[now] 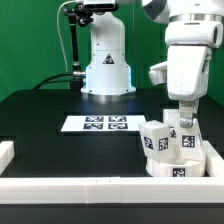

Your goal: Assemble stool

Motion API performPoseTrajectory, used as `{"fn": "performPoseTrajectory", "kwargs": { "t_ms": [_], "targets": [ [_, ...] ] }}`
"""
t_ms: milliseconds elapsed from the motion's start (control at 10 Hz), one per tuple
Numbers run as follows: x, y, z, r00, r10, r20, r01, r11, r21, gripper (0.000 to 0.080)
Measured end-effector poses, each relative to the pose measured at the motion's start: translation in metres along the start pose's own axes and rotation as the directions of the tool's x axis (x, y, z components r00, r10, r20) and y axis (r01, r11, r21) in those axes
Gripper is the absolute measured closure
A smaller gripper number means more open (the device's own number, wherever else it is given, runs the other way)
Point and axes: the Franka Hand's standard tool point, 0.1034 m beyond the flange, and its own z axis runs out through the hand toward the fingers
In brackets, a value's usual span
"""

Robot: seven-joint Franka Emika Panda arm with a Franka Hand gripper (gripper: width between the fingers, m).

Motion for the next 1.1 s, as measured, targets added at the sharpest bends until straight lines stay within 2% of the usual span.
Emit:
{"fn": "performPoseTrajectory", "kwargs": {
  "t_ms": [300,600,1000,1100],
  "targets": [
    [0.0000,0.0000,0.0000,0.979,0.204,0.000,-0.204,0.979,0.000,0.0458],
    [0.0001,-0.0001,0.0000,0.916,0.401,-0.001,-0.401,0.916,0.001,0.0456],
    [0.0023,-0.0019,0.0005,0.713,0.701,-0.008,-0.701,0.713,0.010,0.0456],
    [0.0034,-0.0030,0.0005,0.624,0.781,-0.007,-0.781,0.624,0.019,0.0456]
  ]
}}
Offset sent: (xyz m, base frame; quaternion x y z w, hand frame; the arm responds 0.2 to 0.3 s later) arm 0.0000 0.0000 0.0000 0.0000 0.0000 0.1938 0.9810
